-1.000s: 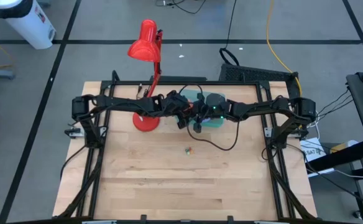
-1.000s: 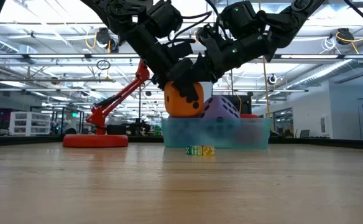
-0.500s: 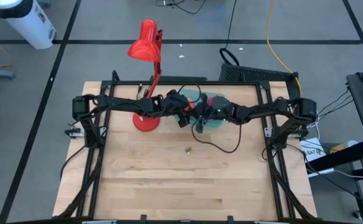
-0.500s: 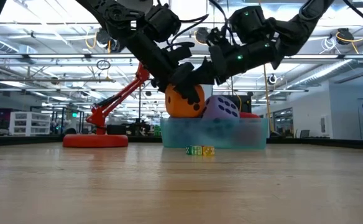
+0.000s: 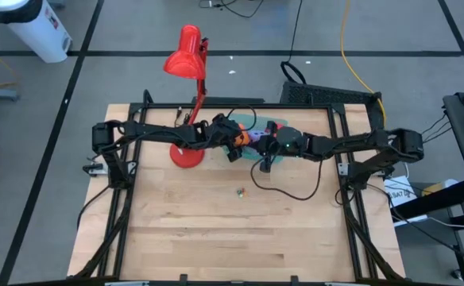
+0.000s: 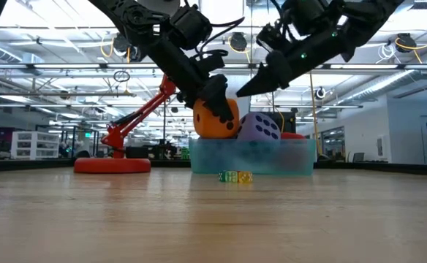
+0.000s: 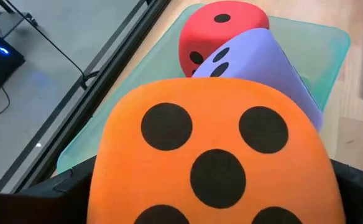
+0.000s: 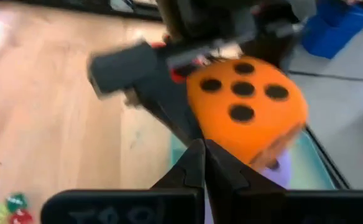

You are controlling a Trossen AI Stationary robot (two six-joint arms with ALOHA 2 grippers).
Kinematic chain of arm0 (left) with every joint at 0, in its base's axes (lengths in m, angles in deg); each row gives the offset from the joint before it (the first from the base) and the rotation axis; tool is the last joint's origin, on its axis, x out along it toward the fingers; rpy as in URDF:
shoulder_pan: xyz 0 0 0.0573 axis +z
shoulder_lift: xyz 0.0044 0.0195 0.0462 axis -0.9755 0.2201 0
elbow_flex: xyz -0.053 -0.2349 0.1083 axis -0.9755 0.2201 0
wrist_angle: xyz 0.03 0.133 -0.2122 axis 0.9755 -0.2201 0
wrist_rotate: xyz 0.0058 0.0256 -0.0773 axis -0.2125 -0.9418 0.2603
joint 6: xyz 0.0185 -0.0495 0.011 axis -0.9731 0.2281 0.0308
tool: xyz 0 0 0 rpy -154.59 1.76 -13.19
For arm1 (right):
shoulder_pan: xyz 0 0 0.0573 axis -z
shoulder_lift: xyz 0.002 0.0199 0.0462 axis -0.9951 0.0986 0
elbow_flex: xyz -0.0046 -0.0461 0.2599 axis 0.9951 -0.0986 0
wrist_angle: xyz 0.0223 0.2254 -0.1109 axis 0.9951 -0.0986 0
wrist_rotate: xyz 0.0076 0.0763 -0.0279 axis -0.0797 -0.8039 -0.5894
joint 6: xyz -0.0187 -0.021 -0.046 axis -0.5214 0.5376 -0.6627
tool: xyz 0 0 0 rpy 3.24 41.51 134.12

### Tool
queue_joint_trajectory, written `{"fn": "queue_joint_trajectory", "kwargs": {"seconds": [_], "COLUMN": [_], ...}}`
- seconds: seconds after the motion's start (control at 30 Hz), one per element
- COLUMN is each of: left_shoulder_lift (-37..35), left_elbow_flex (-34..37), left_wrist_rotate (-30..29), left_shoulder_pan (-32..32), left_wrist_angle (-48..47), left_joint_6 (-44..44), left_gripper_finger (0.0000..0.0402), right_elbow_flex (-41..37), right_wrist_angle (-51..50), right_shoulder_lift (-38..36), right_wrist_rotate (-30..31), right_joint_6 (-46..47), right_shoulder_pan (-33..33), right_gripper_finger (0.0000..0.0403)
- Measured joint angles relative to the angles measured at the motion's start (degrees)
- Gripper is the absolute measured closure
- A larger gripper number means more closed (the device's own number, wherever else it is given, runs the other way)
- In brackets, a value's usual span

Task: Pick & Place Dice
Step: Put the large orange die into the blue bin

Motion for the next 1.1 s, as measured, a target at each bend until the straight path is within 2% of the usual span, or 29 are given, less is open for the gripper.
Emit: {"fn": "queue_joint_trajectory", "kwargs": {"seconds": [0.2, 0.57, 0.7, 0.87, 1.1], "left_shoulder_lift": [-1.0, -13.2, -17.0, -18.3, -17.6], "left_elbow_flex": [0.1, 0.2, 0.2, 0.2, 0.2], "left_wrist_rotate": [1.1, 2.2, 7.3, 12.8, 14.9], "left_shoulder_pan": [-0.4, -1.9, -1.9, -1.9, -1.9], "left_wrist_angle": [-1.1, -7.5, -5.9, -4.4, -7.7], "left_joint_6": [-1.5, -4.1, -3.4, -2.0, -3.4], "left_gripper_finger": [0.0002, 0.0002, 0.0002, 0.0002, 0.0002], "right_elbow_flex": [0.0, -0.1, -0.1, 0.0, 0.0], "right_wrist_angle": [-3.7, -3.8, -2.6, -0.2, 1.6], "right_shoulder_lift": [-1.0, -1.0, -1.0, -1.1, -1.1], "right_wrist_rotate": [1.6, 1.8, 1.8, 3.3, 3.0], "right_joint_6": [-1.3, -4.8, -5.5, -7.9, -11.0], "right_shoulder_pan": [-0.2, -0.2, -0.2, -0.2, -0.9], "right_gripper_finger": [0.0403, 0.0403, 0.0403, 0.0403, 0.0403]}}
